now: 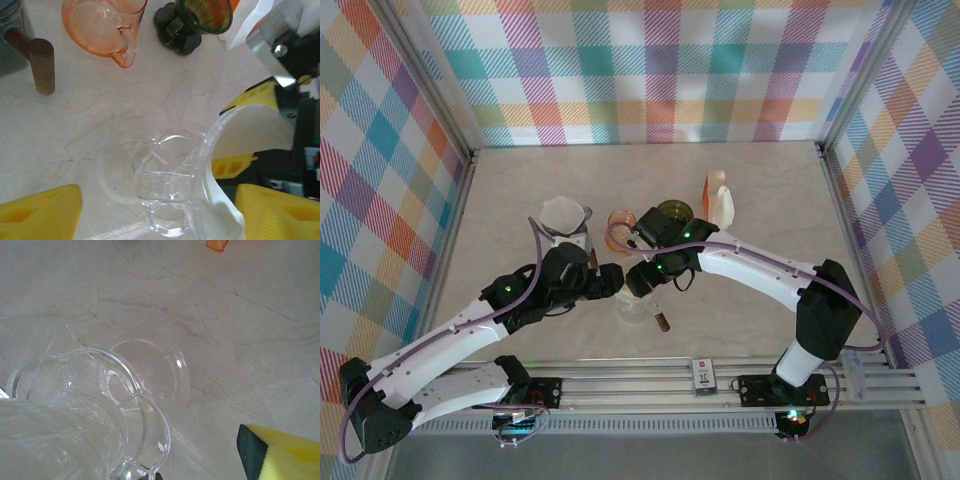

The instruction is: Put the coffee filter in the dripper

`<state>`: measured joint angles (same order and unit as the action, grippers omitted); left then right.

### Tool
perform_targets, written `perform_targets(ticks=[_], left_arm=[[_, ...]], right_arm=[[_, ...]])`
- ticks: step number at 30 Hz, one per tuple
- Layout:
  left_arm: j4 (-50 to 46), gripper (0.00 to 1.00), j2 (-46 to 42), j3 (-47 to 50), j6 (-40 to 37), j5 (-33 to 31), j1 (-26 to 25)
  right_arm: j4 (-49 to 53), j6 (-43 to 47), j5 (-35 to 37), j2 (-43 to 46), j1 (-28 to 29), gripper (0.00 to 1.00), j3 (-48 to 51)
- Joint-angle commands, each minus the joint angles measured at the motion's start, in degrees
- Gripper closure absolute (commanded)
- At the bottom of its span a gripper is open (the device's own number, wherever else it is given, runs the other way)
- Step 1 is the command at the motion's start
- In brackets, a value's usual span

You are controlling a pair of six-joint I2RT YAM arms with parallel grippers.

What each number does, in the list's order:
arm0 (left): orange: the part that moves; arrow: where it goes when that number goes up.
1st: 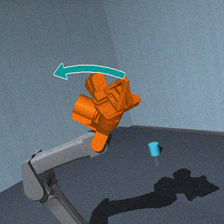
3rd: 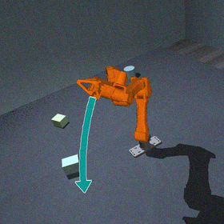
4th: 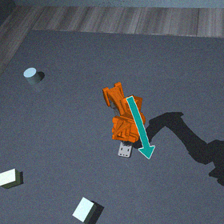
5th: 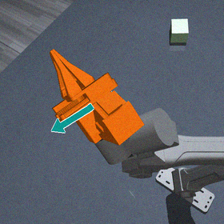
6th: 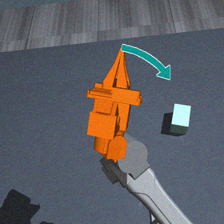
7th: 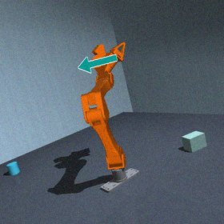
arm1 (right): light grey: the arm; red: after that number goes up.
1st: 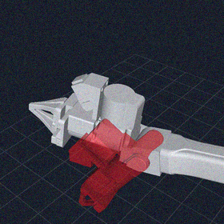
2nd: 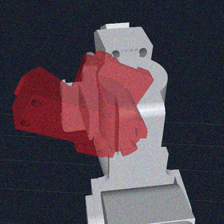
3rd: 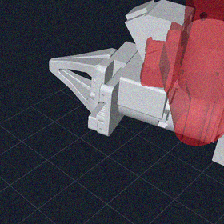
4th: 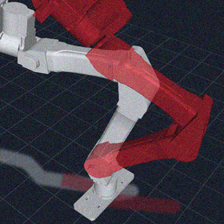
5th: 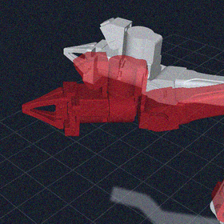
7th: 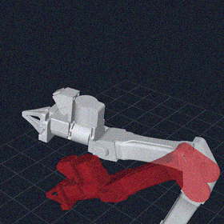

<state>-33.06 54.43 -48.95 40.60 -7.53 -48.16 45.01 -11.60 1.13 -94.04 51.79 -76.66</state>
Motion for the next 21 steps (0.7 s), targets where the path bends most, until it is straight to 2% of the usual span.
perform_targets(ticks=[1, 4, 6, 16, 21], left_arm=[[-2.3, 0.30, -0.1, -0.4, -0.7, -0.9, 0.7], [-3.0, 0.39, -0.9, -0.3, -0.4, -1.8, 0.6], [-3.0, 0.42, -1.3, -0.2, -0.4, -1.9, 0.7], [-2.2, 0.41, -0.8, -0.3, -0.4, -1.0, 0.7], [-2.1, 0.40, -0.9, 0.0, -0.3, -1.1, 0.7]], right_arm=[[0.4, -0.7, 1.2, -0.7, 0.5, 0.19, 0.9], [0.7, -0.7, 1.8, -0.7, 0.5, 0.19, 1.0], [0.8, -0.9, 2.0, -0.7, 0.5, 0.19, 1.2], [0.5, -0.3, 2.4, 3.0, 0.5, 0.18, -3.0], [0.3, -0.5, 0.6, 2.1, 0.5, 0.18, -2.3]])
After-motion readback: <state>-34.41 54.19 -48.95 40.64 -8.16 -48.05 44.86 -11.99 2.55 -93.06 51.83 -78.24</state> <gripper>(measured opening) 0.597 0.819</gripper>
